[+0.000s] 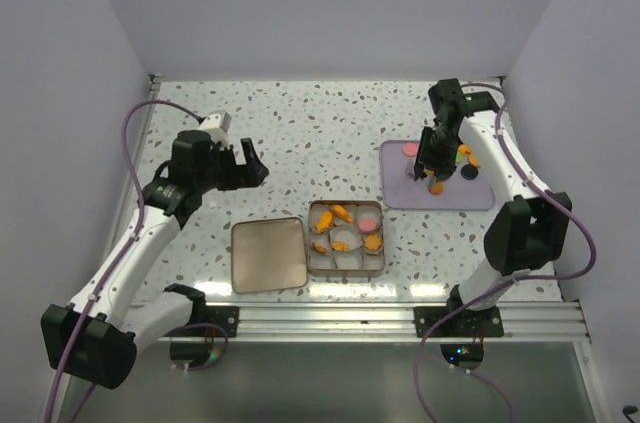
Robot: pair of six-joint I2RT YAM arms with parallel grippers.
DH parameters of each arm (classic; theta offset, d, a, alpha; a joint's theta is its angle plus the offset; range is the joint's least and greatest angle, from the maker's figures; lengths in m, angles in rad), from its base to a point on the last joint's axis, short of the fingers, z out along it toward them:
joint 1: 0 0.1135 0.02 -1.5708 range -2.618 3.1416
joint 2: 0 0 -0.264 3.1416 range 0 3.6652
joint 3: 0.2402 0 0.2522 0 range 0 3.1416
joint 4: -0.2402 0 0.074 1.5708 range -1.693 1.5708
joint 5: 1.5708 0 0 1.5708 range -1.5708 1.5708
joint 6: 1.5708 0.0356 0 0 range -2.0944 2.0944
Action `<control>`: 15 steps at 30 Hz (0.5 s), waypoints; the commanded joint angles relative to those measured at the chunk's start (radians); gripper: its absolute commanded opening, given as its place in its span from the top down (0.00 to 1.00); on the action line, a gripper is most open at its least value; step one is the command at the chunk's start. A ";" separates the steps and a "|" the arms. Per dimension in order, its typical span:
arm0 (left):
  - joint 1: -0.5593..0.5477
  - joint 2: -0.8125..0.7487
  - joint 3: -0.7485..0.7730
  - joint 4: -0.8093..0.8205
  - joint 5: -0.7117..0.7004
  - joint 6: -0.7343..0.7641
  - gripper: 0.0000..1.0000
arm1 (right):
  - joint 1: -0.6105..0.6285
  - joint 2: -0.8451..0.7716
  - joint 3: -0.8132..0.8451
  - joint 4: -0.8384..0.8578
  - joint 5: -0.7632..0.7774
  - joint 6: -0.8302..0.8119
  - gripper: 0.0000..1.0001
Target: Pack the cookies
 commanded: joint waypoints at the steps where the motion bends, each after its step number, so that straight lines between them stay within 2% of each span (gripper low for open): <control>1: -0.002 -0.033 0.009 0.050 0.015 -0.027 0.00 | -0.005 -0.146 0.058 -0.032 -0.107 -0.004 0.66; 3: -0.002 -0.040 0.002 0.055 0.019 -0.031 0.00 | -0.005 -0.183 0.047 -0.024 -0.162 -0.003 0.66; 4: -0.002 -0.044 0.000 0.053 0.022 -0.033 0.00 | -0.003 -0.224 0.038 -0.009 -0.251 -0.001 0.65; 7: 0.000 -0.053 -0.009 0.050 0.028 -0.039 0.00 | -0.002 -0.304 -0.011 0.011 -0.371 0.022 0.64; 10: -0.002 -0.067 -0.008 0.042 0.034 -0.048 0.00 | 0.000 -0.355 -0.043 -0.003 -0.402 0.030 0.64; 15: -0.002 -0.110 -0.026 0.035 0.039 -0.074 0.00 | 0.003 -0.439 -0.112 -0.007 -0.564 0.020 0.64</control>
